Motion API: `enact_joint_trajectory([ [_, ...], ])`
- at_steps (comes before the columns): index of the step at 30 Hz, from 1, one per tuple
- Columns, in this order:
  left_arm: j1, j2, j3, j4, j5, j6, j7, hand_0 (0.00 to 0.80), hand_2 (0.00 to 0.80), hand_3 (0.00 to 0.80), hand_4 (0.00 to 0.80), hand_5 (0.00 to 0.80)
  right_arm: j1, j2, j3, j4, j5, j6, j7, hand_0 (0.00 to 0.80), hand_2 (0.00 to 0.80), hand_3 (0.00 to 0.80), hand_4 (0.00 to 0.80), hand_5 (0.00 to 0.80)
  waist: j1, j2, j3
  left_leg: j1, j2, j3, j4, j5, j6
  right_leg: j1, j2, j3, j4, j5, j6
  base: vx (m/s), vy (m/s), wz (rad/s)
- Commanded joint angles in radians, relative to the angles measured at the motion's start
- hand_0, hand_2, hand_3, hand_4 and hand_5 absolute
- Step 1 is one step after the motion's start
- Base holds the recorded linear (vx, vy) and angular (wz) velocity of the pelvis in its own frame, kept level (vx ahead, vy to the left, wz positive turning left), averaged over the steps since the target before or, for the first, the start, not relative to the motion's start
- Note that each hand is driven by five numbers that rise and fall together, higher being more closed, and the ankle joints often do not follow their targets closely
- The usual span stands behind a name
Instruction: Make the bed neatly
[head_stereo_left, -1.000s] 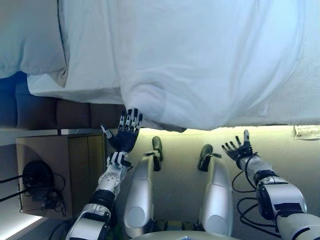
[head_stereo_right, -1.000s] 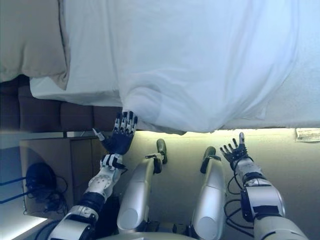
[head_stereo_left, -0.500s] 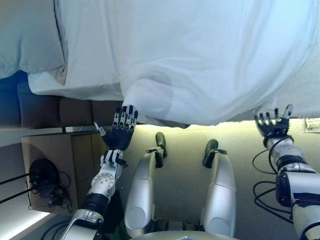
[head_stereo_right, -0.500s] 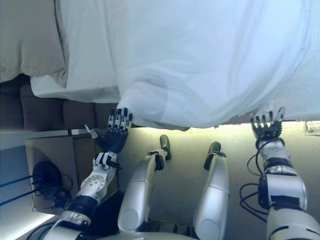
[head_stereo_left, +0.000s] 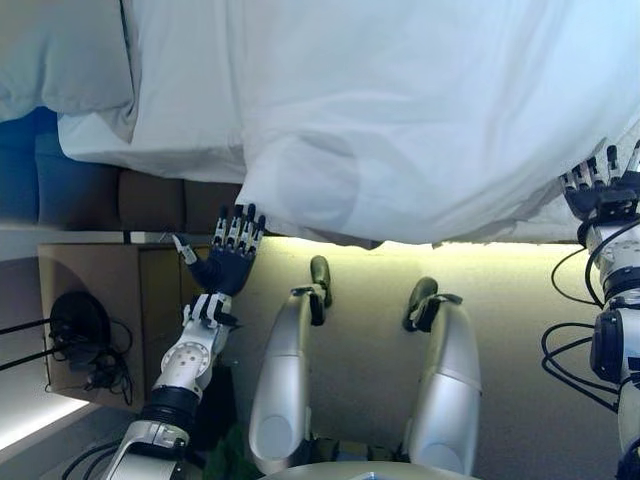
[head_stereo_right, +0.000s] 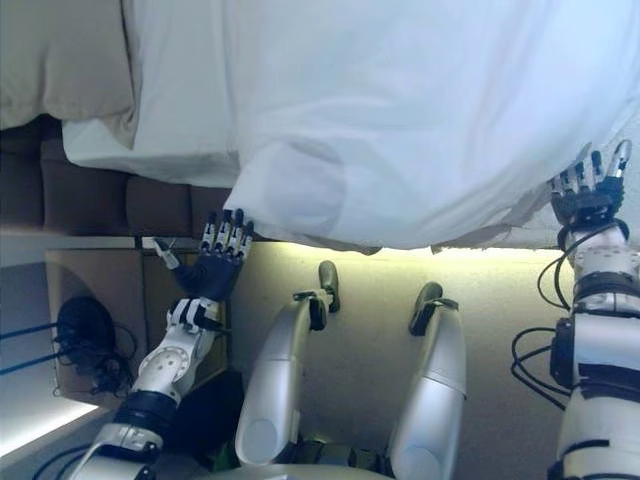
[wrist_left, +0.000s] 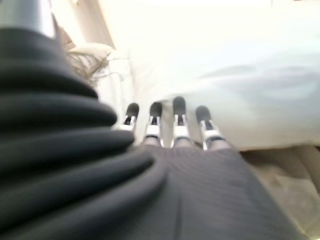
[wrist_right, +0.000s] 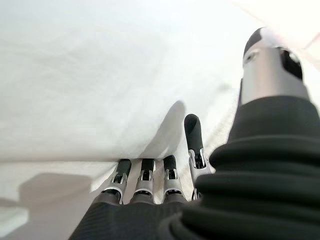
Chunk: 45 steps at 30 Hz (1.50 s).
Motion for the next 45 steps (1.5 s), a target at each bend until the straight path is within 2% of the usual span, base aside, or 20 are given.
enact_joint_trajectory([
  [1,-0.036,0.046,0.118,-0.009,-0.067,-0.003,-0.027,0.000,0.000,0.000,0.000,0.000,-0.073,-0.049,0.063,-0.001,-0.034,0.044,0.023,0.000,0.000,0.000,0.000,0.000,-0.002,0.026,0.007,0.019,0.001,0.017,0.114,-0.159,0.037,-0.003,-0.027,-0.003,-0.023,0.076,0.058,0.001,-0.026,0.07],
  [6,-0.049,0.039,0.103,0.012,-0.063,0.009,-0.048,0.000,0.000,0.000,0.000,0.000,-0.038,-0.019,0.063,0.039,-0.048,0.108,-0.014,0.000,0.000,0.000,0.000,0.000,-0.003,0.030,0.007,0.012,0.005,0.018,0.104,-0.150,0.033,-0.011,-0.027,-0.003,-0.035,0.085,0.062,-0.004,0.007,0.06],
  [9,-0.051,0.026,0.084,0.016,-0.062,0.004,-0.061,0.000,0.000,0.000,0.000,0.000,-0.012,0.004,0.066,0.060,-0.062,0.128,-0.016,0.000,0.000,0.000,0.000,0.000,-0.007,0.035,0.007,0.011,0.007,0.024,0.094,-0.146,0.029,-0.015,-0.027,0.000,-0.046,0.090,0.064,-0.008,0.045,0.01],
  [12,-0.043,0.016,0.060,0.020,-0.067,-0.002,-0.085,0.000,0.000,0.000,0.000,0.000,0.019,0.020,0.077,0.079,-0.102,0.121,-0.001,0.000,0.000,0.000,0.000,0.000,-0.013,0.048,0.007,0.013,0.007,0.033,0.081,-0.139,0.024,-0.019,-0.025,0.007,-0.055,0.091,0.064,-0.008,0.082,0.00],
  [20,-0.022,0.032,-0.007,-0.024,-0.119,-0.048,-0.092,0.000,0.000,0.000,0.000,0.000,0.013,0.003,0.177,0.072,-0.372,-0.011,0.013,0.000,0.000,0.000,0.000,0.000,-0.014,0.062,0.007,0.007,0.014,0.049,0.062,-0.128,0.019,-0.029,-0.031,0.014,-0.075,0.103,0.067,-0.007,0.036,0.00],
  [28,-0.016,0.085,-0.007,-0.057,-0.159,-0.051,-0.060,0.000,0.000,0.000,0.000,0.000,-0.060,-0.051,0.278,0.017,-0.528,-0.098,0.009,0.000,0.000,0.000,0.000,0.000,-0.001,0.047,0.007,-0.007,0.018,0.035,0.064,-0.126,0.025,-0.034,-0.031,0.008,-0.069,0.106,0.066,-0.001,-0.010,0.01],
  [29,-0.017,0.093,-0.003,-0.061,-0.163,-0.050,-0.053,0.000,0.000,0.000,0.000,0.000,-0.070,-0.058,0.293,0.006,-0.533,-0.108,0.012,0.113,0.113,0.113,0.113,0.113,0.000,0.044,0.007,-0.009,0.017,0.032,0.064,-0.125,0.026,-0.035,-0.030,0.007,-0.069,0.107,0.066,-0.001,-0.046,0.04],
  [30,-0.016,0.101,-0.001,-0.069,-0.166,-0.050,-0.046,0.000,0.000,0.000,0.000,0.000,-0.078,-0.066,0.301,-0.005,-0.533,-0.113,0.008,0.439,0.439,0.439,0.439,0.439,0.001,0.041,0.007,-0.009,0.016,0.029,0.063,-0.123,0.027,-0.034,-0.028,0.006,-0.071,0.108,0.066,0.004,-0.042,0.05],
  [31,-0.013,0.107,0.000,-0.076,-0.168,-0.051,-0.042,0.000,0.000,0.000,0.000,0.000,-0.083,-0.071,0.307,-0.014,-0.535,-0.127,0.010,0.800,0.800,0.800,0.800,0.800,0.002,0.038,0.007,-0.009,0.016,0.027,0.063,-0.123,0.028,-0.033,-0.028,0.005,-0.071,0.110,0.066,0.005,-0.038,0.06],
  [36,-0.016,0.117,0.020,-0.067,-0.164,-0.033,-0.037,0.000,0.000,0.000,0.000,0.000,-0.109,-0.077,0.319,-0.036,-0.552,-0.139,-0.001,0.800,0.800,0.800,0.800,0.800,0.005,0.025,0.007,-0.009,0.017,0.016,0.067,-0.125,0.031,-0.030,-0.022,0.005,-0.069,0.112,0.068,0.002,-0.020,0.05],
  [45,-0.049,0.122,0.050,-0.013,-0.158,0.009,-0.037,0.000,0.000,0.000,0.000,0.000,-0.096,-0.080,0.320,-0.013,-0.575,-0.105,-0.005,0.800,0.800,0.800,0.800,0.800,-0.002,0.015,0.007,0.009,0.012,0.011,0.060,-0.126,0.035,-0.012,-0.016,0.007,-0.078,0.116,0.069,0.000,0.000,0.00],
])
